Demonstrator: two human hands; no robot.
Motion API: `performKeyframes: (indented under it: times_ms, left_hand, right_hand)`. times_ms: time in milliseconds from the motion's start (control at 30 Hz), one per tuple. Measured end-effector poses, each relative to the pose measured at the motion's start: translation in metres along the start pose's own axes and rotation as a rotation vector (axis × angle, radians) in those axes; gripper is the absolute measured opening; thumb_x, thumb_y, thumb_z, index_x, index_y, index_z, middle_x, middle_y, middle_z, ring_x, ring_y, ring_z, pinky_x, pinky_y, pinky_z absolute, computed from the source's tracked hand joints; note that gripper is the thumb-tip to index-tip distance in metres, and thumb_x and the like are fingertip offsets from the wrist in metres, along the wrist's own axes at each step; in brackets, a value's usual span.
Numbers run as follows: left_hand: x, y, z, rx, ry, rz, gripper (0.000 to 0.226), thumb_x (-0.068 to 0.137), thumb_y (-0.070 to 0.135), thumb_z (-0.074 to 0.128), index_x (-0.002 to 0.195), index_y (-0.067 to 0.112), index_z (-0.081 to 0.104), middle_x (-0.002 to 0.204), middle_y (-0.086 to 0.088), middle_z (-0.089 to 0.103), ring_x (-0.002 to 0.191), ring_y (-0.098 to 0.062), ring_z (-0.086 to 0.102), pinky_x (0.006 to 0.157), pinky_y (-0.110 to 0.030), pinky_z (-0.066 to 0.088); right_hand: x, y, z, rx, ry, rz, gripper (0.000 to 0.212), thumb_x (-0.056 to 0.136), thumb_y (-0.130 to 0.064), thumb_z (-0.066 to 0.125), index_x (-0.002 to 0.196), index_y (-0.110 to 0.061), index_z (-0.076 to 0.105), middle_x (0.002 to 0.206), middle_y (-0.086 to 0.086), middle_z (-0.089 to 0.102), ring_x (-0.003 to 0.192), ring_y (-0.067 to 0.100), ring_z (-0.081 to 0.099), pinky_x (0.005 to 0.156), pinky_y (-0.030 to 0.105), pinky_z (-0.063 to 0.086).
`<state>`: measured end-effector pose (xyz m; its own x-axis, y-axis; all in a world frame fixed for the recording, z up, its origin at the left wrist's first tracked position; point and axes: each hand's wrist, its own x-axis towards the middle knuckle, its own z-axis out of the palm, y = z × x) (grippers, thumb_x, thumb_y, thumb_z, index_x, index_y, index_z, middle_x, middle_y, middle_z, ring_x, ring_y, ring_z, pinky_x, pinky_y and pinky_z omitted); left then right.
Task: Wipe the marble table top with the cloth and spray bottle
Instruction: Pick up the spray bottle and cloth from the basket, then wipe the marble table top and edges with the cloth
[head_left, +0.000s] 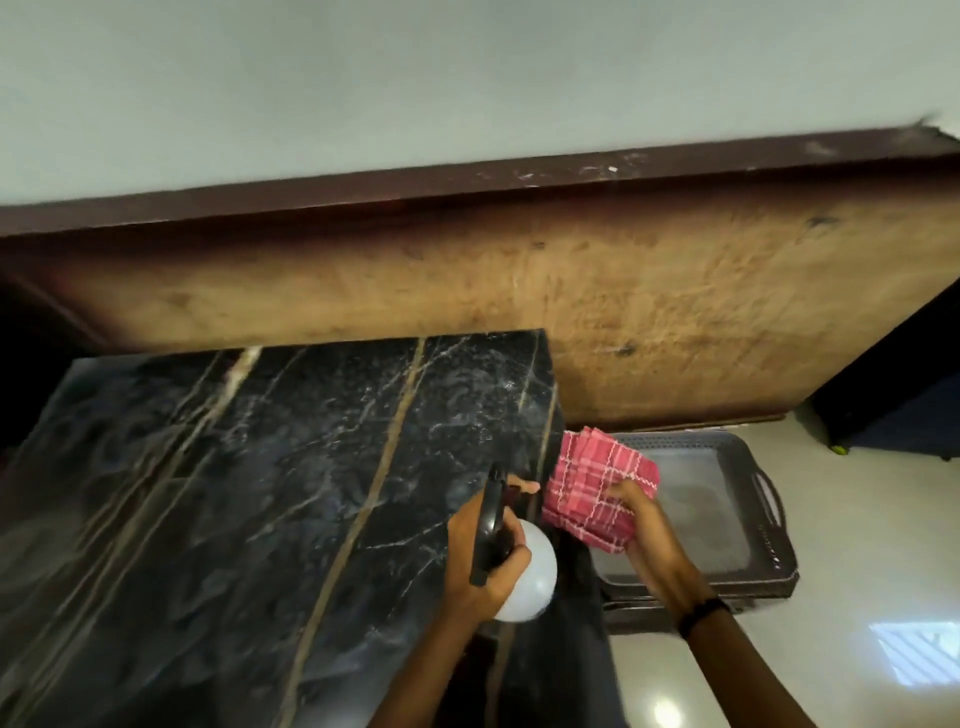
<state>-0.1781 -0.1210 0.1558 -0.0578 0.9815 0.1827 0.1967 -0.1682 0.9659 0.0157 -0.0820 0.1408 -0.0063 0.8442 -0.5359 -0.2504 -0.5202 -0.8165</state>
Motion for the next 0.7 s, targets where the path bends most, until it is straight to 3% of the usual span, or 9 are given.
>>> performKeyframes:
  times_ms: [100, 167, 267, 367, 433, 500, 600, 700]
  left_hand:
    - [-0.033, 0.004, -0.065, -0.043, 0.106, -0.07, 0.026, 0.071, -0.001, 0.054, 0.093, 0.005, 0.067, 0.086, 0.004, 0.071, 0.066, -0.011, 0.063, 0.065, -0.025, 0.05]
    - [-0.056, 0.002, -0.102, -0.04, 0.15, -0.125, 0.029, 0.069, 0.011, 0.056, 0.095, 0.008, 0.068, 0.079, -0.001, 0.07, 0.061, -0.013, 0.06, 0.062, -0.026, 0.049]
    - [-0.087, -0.006, -0.152, -0.063, 0.201, -0.292, 0.027, 0.062, 0.023, 0.058, 0.079, 0.002, 0.063, 0.057, 0.003, 0.058, 0.053, -0.008, 0.052, 0.058, -0.028, 0.044]
    - [-0.11, -0.01, -0.189, -0.051, 0.171, -0.4, 0.002, 0.061, 0.018, 0.059, 0.062, 0.019, 0.058, 0.049, 0.008, 0.051, 0.048, -0.006, 0.046, 0.055, -0.026, 0.038]
    - [-0.122, -0.008, -0.208, -0.028, 0.143, -0.438, 0.021, 0.062, 0.007, 0.057, 0.058, 0.028, 0.057, 0.05, 0.009, 0.05, 0.049, -0.006, 0.043, 0.051, -0.022, 0.036]
    - [-0.133, -0.009, -0.221, 0.018, 0.135, -0.479, 0.024, 0.062, 0.004, 0.055, 0.066, 0.027, 0.06, 0.054, 0.01, 0.056, 0.052, -0.004, 0.047, 0.053, -0.018, 0.038]
    - [-0.15, -0.015, -0.24, 0.078, 0.159, -0.509, 0.015, 0.064, 0.008, 0.057, 0.076, 0.013, 0.065, 0.067, -0.006, 0.065, 0.062, -0.01, 0.054, 0.062, -0.022, 0.043]
    - [-0.162, -0.02, -0.25, 0.137, 0.184, -0.521, 0.013, 0.07, 0.019, 0.06, 0.074, 0.007, 0.063, 0.071, -0.021, 0.061, 0.062, -0.017, 0.052, 0.062, -0.029, 0.042]
  right_hand:
    - [-0.025, 0.024, 0.066, 0.061, -0.074, 0.062, 0.027, 0.093, -0.009, 0.044, 0.114, -0.012, 0.06, 0.102, 0.014, 0.073, 0.09, 0.029, 0.069, 0.074, 0.038, 0.053]
    - [-0.037, 0.043, 0.104, 0.082, -0.093, 0.089, 0.028, 0.092, -0.008, 0.045, 0.115, -0.011, 0.06, 0.103, 0.016, 0.072, 0.09, 0.03, 0.068, 0.073, 0.038, 0.053]
    - [-0.053, 0.07, 0.158, 0.091, -0.153, 0.112, 0.029, 0.092, -0.009, 0.044, 0.116, -0.008, 0.06, 0.101, 0.012, 0.073, 0.088, 0.027, 0.069, 0.071, 0.036, 0.053]
    - [-0.069, 0.094, 0.202, 0.084, -0.227, 0.126, 0.028, 0.094, -0.011, 0.044, 0.115, -0.009, 0.062, 0.102, 0.012, 0.073, 0.089, 0.025, 0.07, 0.074, 0.036, 0.053]
    - [-0.08, 0.109, 0.228, 0.079, -0.27, 0.146, 0.028, 0.094, -0.013, 0.044, 0.115, -0.008, 0.062, 0.103, 0.014, 0.073, 0.09, 0.027, 0.07, 0.078, 0.039, 0.052]
    - [-0.09, 0.121, 0.248, 0.078, -0.313, 0.169, 0.028, 0.095, -0.015, 0.044, 0.116, -0.006, 0.062, 0.103, 0.016, 0.072, 0.092, 0.029, 0.069, 0.084, 0.044, 0.053]
    - [-0.101, 0.133, 0.272, 0.125, -0.322, 0.209, 0.033, 0.096, -0.022, 0.047, 0.122, -0.004, 0.059, 0.105, 0.018, 0.071, 0.095, 0.031, 0.068, 0.089, 0.049, 0.051]
    - [-0.107, 0.136, 0.288, 0.195, -0.329, 0.23, 0.039, 0.096, -0.036, 0.047, 0.123, -0.009, 0.059, 0.113, 0.016, 0.07, 0.102, 0.03, 0.067, 0.09, 0.047, 0.051]
